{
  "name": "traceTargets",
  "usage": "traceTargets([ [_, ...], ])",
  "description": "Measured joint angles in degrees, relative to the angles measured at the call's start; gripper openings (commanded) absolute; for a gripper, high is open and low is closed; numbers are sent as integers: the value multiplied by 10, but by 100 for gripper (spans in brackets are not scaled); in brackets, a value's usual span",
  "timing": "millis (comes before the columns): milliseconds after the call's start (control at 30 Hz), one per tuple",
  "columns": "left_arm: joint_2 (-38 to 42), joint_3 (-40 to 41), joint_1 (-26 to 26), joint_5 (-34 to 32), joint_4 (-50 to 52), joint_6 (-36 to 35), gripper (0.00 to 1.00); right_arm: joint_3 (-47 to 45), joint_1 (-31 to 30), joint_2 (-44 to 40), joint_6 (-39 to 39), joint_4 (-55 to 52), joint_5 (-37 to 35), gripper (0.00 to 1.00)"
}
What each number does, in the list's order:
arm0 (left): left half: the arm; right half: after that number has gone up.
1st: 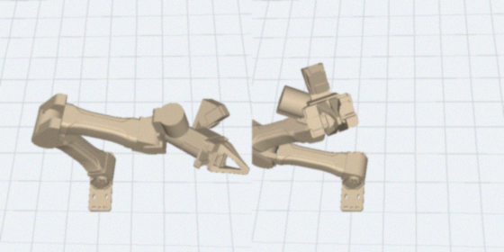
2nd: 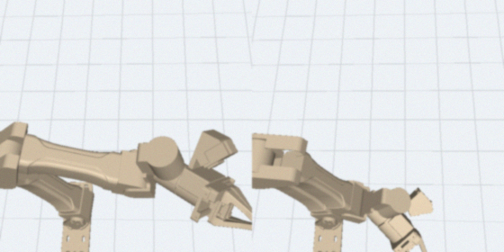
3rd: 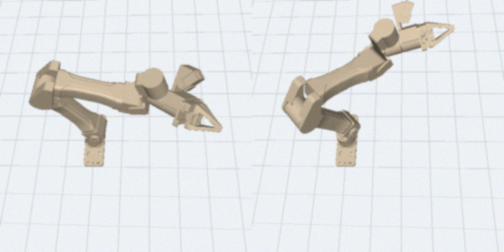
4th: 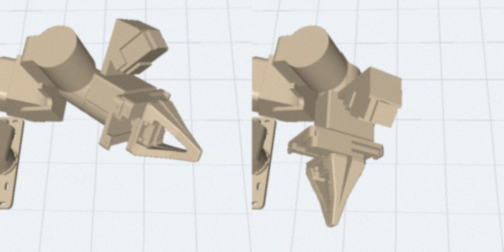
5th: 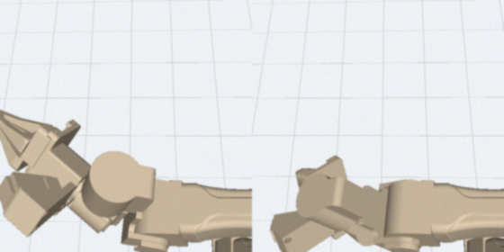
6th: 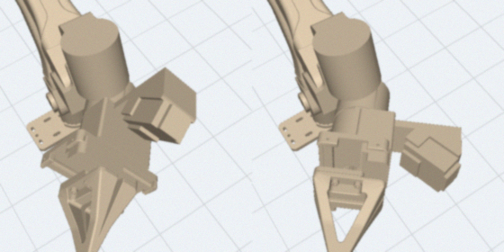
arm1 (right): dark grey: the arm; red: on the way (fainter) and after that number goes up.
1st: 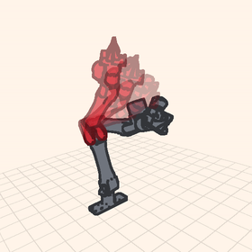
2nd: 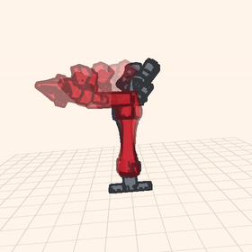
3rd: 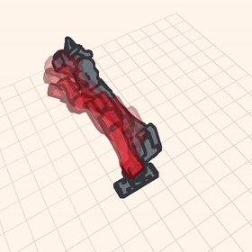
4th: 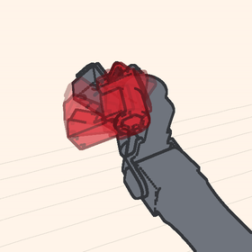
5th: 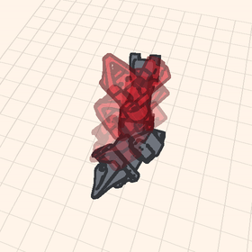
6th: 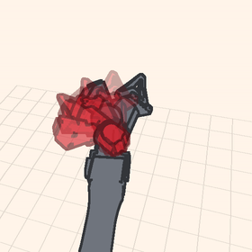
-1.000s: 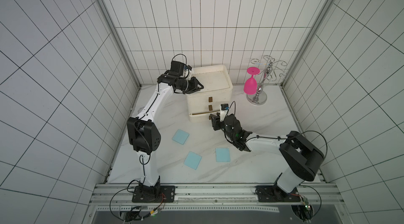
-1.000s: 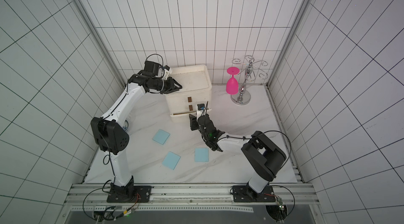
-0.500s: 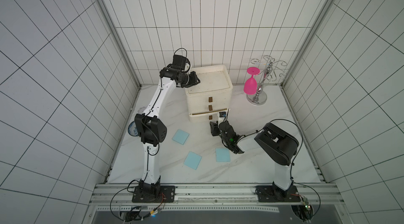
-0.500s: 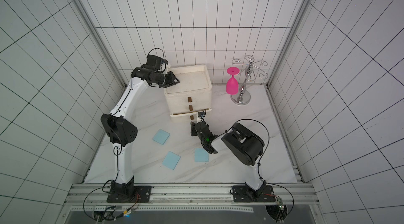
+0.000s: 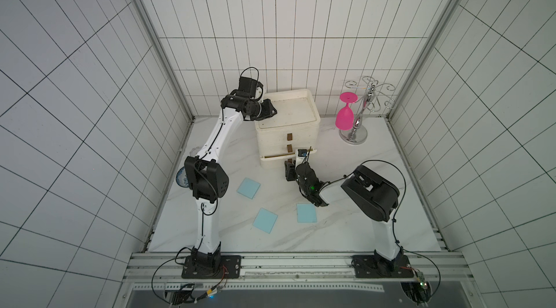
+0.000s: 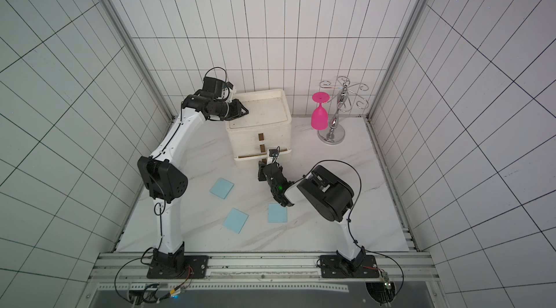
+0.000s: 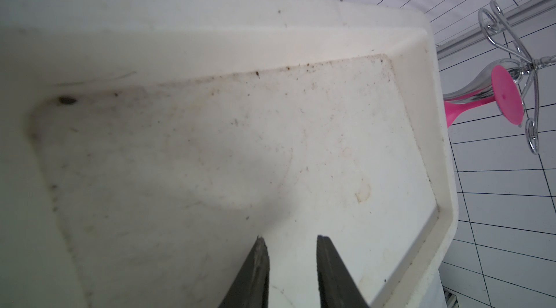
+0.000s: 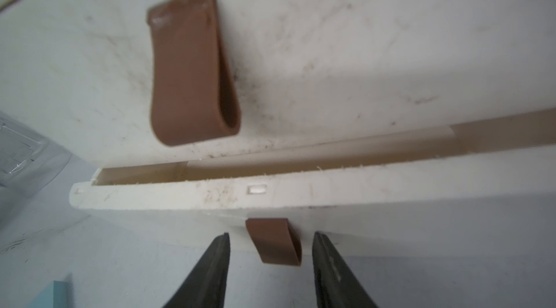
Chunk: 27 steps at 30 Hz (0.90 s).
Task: Please put the sticky notes in the drawer by color
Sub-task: Open the drawer in the storage box.
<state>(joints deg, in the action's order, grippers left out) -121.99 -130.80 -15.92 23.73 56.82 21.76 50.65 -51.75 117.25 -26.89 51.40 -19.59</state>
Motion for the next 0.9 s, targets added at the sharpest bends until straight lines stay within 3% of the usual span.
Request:
traceTargets([
  [367,7,13,0,18,-5,0,31,12,7,15,1,-6,-8,1],
  [600,8,16,0,28,-5,0,31,6,7,5,1,-3,-5,0],
  [900,9,19,2,36,-8,1,31,-113,-36,-106,-25,-26,-3,0],
])
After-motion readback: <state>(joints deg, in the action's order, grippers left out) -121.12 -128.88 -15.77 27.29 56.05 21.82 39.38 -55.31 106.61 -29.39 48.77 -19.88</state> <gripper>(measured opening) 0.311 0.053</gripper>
